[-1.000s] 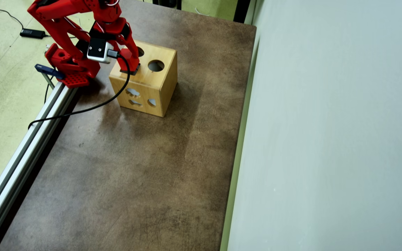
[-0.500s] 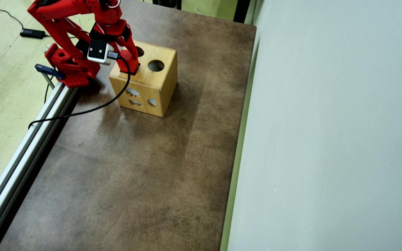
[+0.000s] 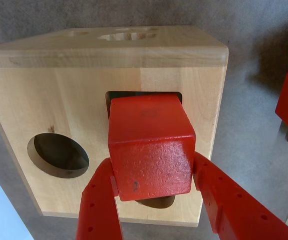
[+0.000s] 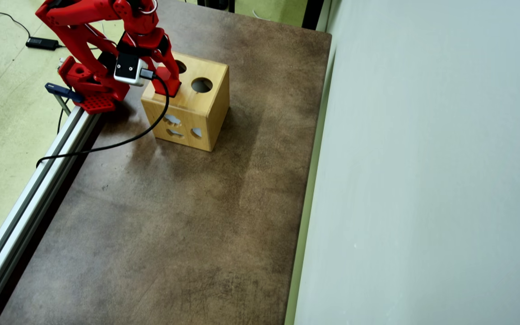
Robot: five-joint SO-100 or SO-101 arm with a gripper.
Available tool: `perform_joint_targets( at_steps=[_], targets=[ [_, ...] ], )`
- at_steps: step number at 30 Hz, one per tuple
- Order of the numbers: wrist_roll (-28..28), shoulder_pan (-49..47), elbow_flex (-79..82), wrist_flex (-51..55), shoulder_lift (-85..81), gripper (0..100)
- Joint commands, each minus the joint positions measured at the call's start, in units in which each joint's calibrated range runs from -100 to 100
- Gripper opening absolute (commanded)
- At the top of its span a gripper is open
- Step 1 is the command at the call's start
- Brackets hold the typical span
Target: Pick and place the red cube on the square hole
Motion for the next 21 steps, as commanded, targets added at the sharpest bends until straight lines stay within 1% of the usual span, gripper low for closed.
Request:
perform_joint_targets(
  at_steps=[1, 21],
  targets=[
    [0.0, 0.3, -0.1, -0.2, -0.1, 2],
    [0.1, 0.2, -0.1, 0.4, -0.4, 2]
  ],
)
